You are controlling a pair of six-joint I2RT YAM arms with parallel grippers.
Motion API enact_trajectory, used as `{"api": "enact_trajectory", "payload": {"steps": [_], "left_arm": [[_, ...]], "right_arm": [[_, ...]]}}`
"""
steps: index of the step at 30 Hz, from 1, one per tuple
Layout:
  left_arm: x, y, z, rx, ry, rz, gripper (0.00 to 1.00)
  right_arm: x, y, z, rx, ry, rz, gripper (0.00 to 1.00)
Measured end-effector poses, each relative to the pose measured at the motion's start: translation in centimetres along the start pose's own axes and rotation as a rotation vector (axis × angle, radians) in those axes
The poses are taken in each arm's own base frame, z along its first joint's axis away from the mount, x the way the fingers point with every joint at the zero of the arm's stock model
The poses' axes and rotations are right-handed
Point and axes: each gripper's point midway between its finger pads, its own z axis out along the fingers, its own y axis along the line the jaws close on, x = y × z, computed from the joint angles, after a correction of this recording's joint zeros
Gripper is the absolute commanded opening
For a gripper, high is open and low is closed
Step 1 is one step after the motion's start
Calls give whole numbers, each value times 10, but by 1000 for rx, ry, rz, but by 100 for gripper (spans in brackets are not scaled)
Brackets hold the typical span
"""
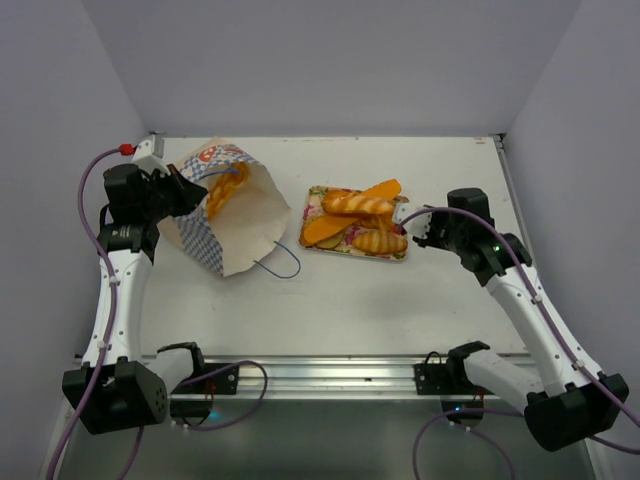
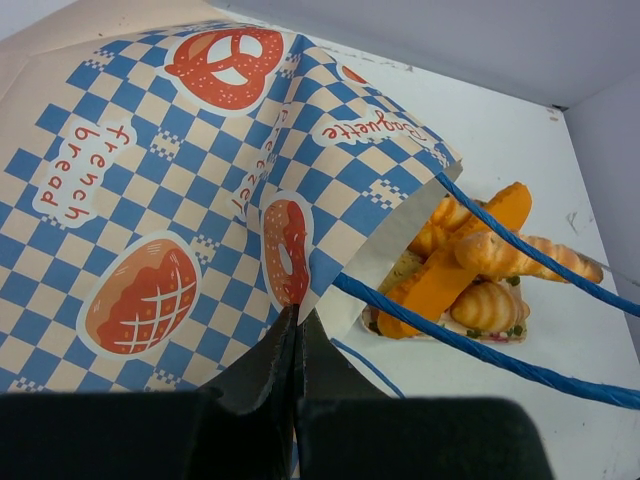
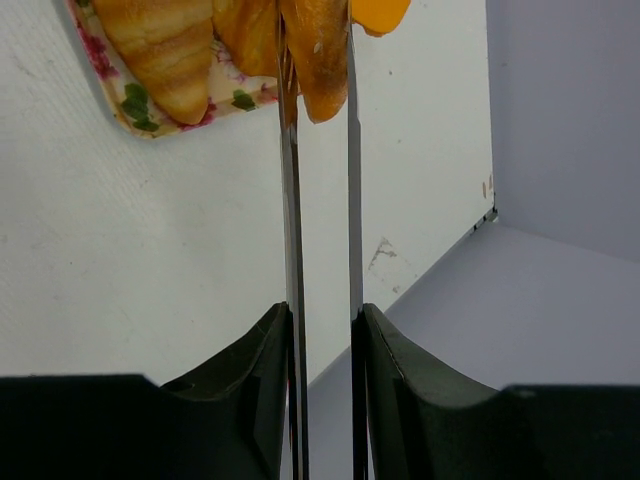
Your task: Take the fake bread out of the paper bag
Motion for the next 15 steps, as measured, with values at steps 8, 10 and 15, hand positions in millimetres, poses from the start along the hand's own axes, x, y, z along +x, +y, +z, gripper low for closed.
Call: {"api": "enact_trajectory", "payload": {"steps": [8, 10, 15], "left_arm": [[-1, -2, 0, 10, -2, 3, 0], [-1, -2, 0, 12, -1, 3, 0], [0, -3, 0, 17, 1, 3, 0]], "right_arm": [[2, 14, 26, -17, -15, 1, 0], [3, 16, 31, -19, -13, 0, 0], [4, 18, 36, -7, -17, 1, 3]]}}
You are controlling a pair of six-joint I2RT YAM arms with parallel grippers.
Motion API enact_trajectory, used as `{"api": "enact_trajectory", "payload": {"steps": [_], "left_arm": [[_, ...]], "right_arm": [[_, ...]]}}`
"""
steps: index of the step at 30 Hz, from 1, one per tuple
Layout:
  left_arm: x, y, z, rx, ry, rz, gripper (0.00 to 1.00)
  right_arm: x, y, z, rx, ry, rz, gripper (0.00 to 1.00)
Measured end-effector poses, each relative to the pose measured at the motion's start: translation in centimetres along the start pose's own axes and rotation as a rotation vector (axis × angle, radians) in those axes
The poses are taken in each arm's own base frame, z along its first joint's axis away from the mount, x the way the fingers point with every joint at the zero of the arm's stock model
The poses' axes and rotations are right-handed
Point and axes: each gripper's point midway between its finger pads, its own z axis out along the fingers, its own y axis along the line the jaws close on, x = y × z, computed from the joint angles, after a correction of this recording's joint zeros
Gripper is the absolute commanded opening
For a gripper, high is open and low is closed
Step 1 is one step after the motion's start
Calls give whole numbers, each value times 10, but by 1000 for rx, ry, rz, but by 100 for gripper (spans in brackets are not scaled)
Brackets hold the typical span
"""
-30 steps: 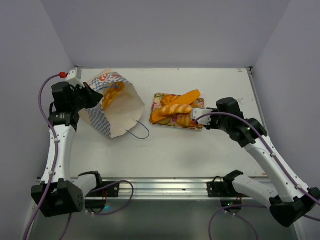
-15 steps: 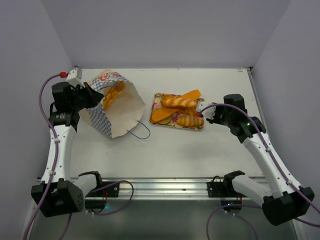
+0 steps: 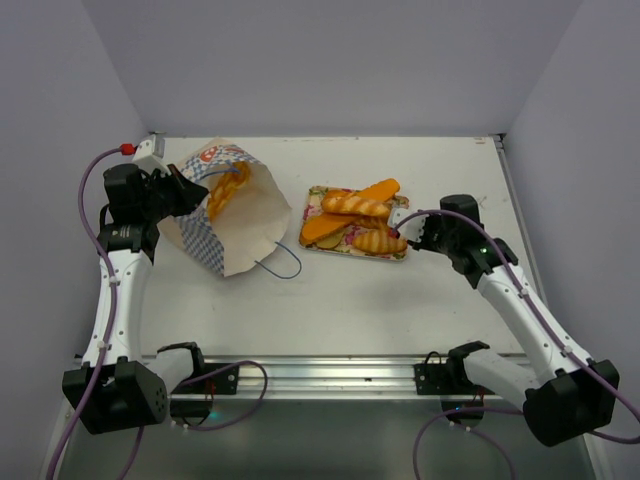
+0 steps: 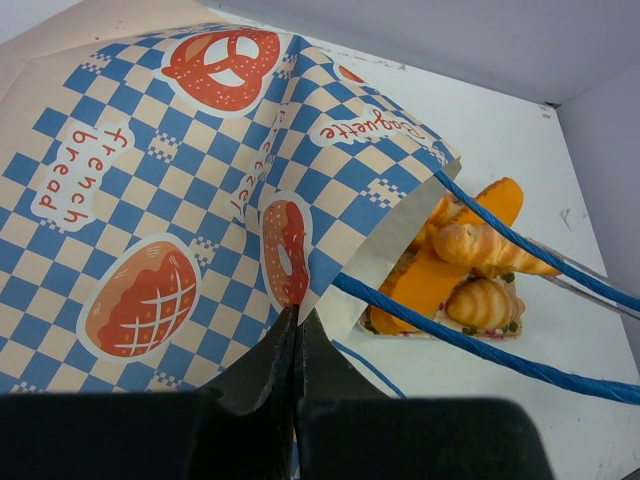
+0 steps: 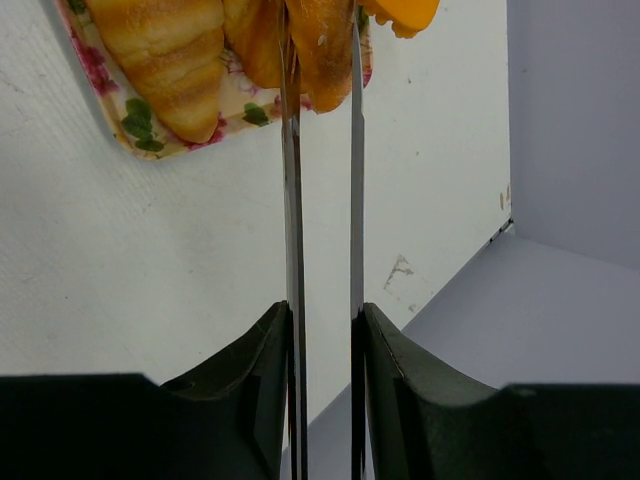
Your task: Take the fake bread out of the paper bag
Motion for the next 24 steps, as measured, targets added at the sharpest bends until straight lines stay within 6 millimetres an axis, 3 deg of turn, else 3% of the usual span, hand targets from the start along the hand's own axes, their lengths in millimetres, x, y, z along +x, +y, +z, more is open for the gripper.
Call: {"api": "enact_trajectory", "payload": {"steps": [24], "left_arm": [[1, 0, 1, 5, 4, -1, 0]], "right_arm": [[13, 22, -3, -21, 19, 0, 31]]}}
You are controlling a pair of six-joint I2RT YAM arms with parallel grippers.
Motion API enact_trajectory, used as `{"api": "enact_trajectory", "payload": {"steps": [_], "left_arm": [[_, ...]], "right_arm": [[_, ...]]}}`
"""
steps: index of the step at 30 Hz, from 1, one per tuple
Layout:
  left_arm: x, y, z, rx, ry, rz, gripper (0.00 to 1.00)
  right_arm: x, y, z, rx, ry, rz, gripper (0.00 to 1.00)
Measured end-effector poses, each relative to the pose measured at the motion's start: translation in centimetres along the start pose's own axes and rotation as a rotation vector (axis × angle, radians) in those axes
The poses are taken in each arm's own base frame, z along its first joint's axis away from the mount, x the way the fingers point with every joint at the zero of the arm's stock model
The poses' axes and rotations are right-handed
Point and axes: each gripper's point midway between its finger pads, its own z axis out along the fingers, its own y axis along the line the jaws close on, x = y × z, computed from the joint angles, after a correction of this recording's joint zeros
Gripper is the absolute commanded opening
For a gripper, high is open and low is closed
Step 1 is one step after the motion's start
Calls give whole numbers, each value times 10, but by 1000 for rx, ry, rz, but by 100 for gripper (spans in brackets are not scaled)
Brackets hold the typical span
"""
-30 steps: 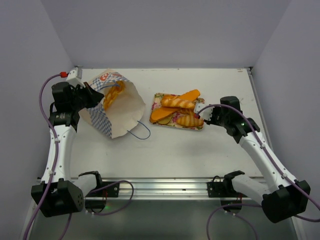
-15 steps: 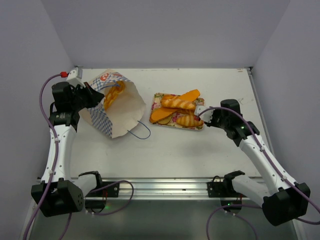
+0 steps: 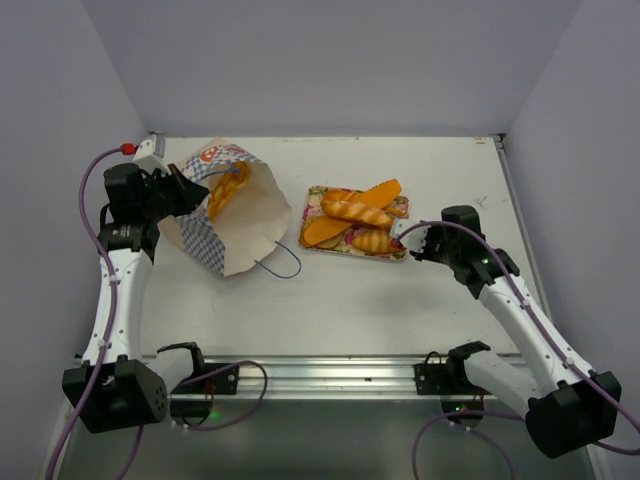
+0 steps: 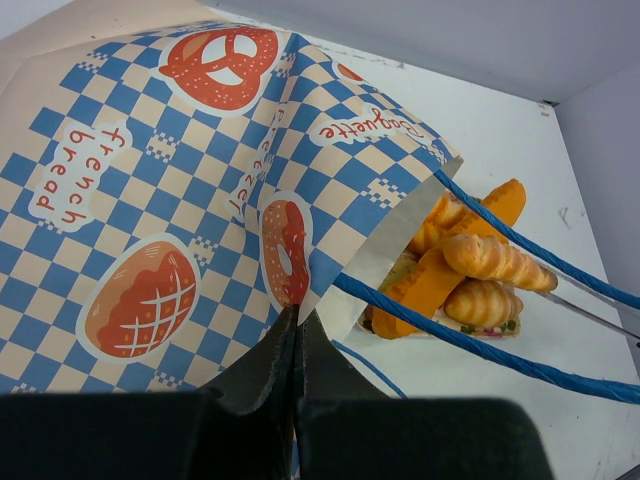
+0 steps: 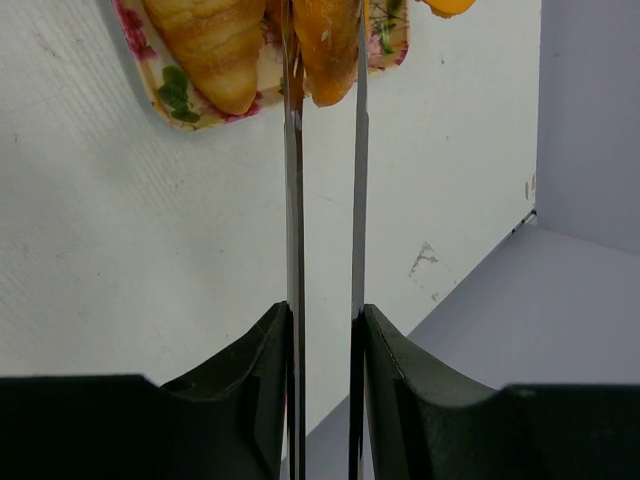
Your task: Take the fake bread out of the paper bag
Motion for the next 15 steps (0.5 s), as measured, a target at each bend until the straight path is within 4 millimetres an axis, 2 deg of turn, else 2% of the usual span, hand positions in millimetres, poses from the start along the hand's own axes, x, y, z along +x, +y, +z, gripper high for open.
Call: {"api": "enact_trajectory", "payload": {"steps": [15], "left_arm": [[0, 0, 0, 0, 0, 0, 0]], "right_arm": [[4, 7, 3, -16, 10, 2, 44]]}}
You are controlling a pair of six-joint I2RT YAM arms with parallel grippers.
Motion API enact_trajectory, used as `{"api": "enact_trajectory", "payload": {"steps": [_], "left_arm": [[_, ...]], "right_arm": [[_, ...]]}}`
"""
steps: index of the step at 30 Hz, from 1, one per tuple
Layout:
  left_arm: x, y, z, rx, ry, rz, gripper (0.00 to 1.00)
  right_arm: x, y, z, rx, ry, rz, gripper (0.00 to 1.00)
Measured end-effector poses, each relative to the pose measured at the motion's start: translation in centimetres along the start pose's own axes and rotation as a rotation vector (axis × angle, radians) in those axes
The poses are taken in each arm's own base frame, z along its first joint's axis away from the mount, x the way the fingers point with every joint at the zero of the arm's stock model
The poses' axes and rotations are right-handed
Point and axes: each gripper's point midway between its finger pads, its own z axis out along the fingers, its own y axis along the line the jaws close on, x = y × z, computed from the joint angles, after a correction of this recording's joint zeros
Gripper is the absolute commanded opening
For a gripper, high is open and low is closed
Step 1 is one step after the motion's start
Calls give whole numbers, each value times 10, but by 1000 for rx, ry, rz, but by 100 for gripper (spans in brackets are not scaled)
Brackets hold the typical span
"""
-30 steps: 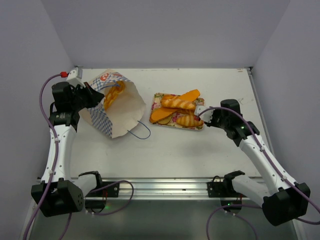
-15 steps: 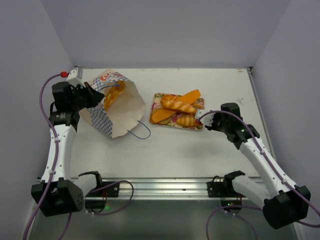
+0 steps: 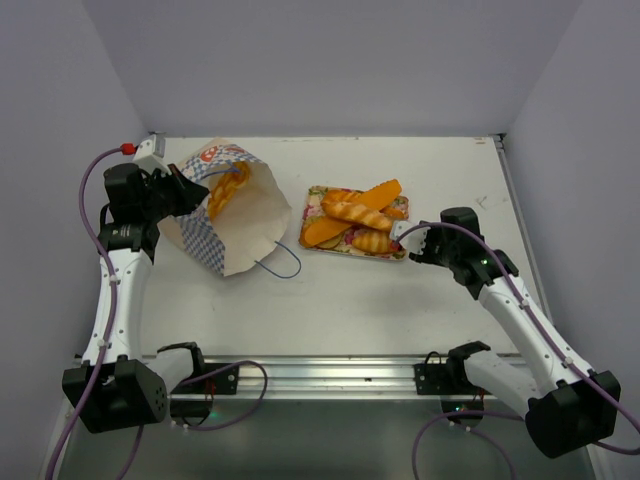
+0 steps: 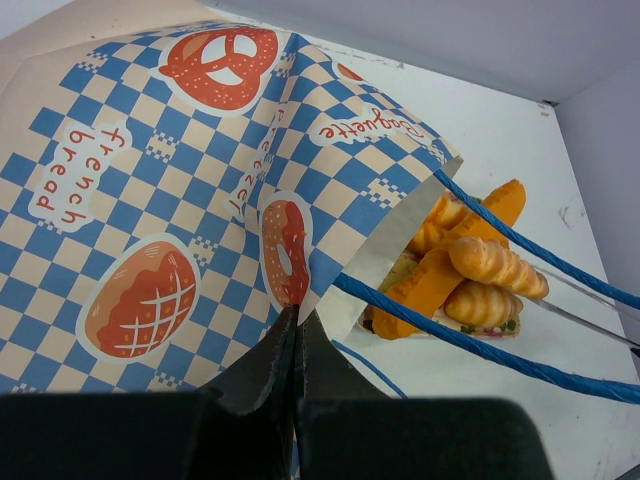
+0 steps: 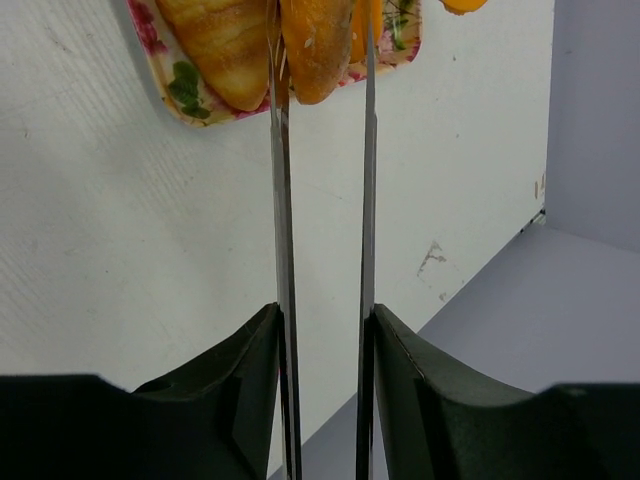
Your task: Take the fake bread out of the paper bag
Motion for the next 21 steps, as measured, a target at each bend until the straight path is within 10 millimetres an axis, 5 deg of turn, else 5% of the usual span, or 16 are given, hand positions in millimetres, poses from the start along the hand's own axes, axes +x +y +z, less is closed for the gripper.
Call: {"api": "enact_trajectory", "payload": {"steps": [21], "left_arm": [[0, 0, 0, 1, 0, 0, 0]], "right_arm": [[4, 10, -1, -40, 13, 0, 48]]}}
